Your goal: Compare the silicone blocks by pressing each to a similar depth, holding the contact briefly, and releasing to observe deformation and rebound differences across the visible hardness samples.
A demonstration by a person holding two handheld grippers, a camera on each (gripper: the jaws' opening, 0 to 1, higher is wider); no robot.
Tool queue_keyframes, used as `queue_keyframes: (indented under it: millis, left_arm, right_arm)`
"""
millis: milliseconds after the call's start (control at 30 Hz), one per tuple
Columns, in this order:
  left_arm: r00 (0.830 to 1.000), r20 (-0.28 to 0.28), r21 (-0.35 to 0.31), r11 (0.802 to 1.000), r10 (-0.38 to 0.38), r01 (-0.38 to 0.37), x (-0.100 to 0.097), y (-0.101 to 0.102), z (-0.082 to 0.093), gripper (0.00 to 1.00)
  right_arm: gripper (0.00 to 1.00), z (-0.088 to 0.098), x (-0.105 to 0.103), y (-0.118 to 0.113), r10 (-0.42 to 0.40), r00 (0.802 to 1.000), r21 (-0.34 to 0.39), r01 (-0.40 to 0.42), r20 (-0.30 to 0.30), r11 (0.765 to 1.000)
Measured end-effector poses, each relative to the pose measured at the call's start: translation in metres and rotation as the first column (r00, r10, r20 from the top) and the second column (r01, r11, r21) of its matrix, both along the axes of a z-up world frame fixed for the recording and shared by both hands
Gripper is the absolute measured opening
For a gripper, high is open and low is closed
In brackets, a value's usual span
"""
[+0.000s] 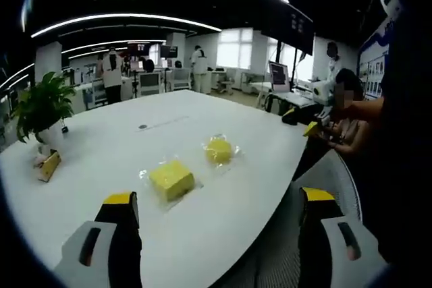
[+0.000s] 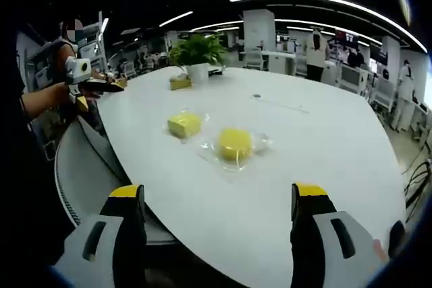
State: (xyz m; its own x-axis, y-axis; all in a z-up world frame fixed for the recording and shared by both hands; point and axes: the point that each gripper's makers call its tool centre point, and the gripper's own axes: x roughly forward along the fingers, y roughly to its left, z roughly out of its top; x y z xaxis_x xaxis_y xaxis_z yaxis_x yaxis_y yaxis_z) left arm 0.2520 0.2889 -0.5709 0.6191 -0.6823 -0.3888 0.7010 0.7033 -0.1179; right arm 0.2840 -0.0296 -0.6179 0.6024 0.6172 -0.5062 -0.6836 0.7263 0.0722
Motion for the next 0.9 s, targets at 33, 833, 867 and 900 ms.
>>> queue_keyframes:
  millis: [33,833,867,900]
  left_arm:
    - [1.000,-0.001,-0.007,1.000,0.006,-0.006,0.001,0.000,0.000,0.98]
    - [1.000,0.001,0.008,1.000,0.006,-0.006,0.024,0.007,-0.006,0.98]
    - [1.000,-0.001,0.010,1.000,0.004,-0.004,0.025,0.007,-0.006,0.98]
    - [1.000,-0.001,0.011,1.000,0.002,-0.002,0.027,0.007,-0.006,0.98]
  right_arm:
    - [0.83,0.001,-0.001,0.001,0.001,1.000,0.005,-0.001,-0.001,1.000]
    - [0.83,0.019,0.021,0.022,0.019,0.999,0.073,-0.022,0.040,0.997]
    - [0.82,0.020,0.022,0.021,0.016,0.999,0.078,-0.019,0.037,0.997]
    - [0.82,0.020,0.023,0.021,0.013,0.999,0.085,-0.016,0.038,0.996]
